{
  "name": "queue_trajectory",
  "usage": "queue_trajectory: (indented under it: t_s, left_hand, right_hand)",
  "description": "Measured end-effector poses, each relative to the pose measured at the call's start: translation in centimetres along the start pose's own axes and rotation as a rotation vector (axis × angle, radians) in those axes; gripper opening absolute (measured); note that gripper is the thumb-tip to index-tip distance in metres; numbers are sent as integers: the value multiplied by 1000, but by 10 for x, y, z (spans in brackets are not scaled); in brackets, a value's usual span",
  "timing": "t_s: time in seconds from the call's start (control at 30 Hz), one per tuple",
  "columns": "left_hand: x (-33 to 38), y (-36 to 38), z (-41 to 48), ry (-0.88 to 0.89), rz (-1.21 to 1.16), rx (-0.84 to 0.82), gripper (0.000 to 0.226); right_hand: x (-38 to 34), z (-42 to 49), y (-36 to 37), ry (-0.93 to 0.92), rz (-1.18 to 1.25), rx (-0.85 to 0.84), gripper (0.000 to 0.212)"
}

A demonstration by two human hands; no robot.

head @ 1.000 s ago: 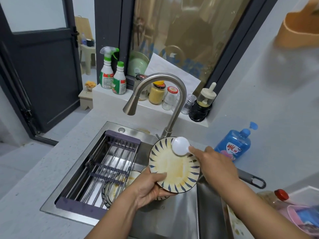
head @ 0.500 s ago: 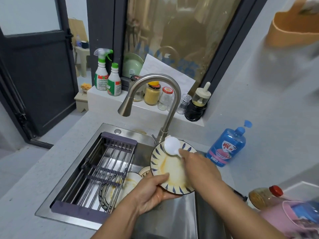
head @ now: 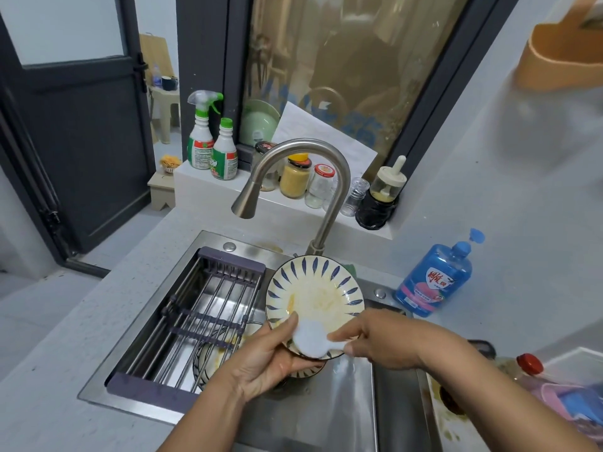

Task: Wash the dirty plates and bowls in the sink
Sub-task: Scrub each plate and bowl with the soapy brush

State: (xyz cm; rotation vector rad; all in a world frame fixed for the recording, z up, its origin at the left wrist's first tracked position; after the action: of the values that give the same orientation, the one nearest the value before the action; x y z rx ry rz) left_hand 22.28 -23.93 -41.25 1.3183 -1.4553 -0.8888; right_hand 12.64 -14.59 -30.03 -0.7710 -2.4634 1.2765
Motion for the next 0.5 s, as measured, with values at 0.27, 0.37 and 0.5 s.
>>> queue_trajectory:
  t_s: [0.27, 0.37, 0.5]
  left_hand:
    - [-6, -5, 9, -62, 211, 109, 60]
    - [-13, 3, 12, -127, 293, 93, 61]
    - [-12, -1, 9, -151, 325, 92, 59]
  right_hand:
    - [27, -15, -44, 261, -523, 299, 51]
    - [7, -7, -46, 87, -581, 476, 55]
    - [-16, -4, -47, -37, -776, 604, 69]
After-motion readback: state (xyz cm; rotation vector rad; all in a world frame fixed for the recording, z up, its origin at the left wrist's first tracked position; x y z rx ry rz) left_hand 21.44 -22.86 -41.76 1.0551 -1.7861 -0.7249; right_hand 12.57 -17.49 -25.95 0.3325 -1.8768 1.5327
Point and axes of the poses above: each hand's wrist, its own z-axis towards the middle knuckle, its own y-axis out of the palm, x = y × z, the point moved 8 cm from there along z, towards the middle knuckle, and after that the axes turned 13 degrees about -z, right-handed, at the moved point
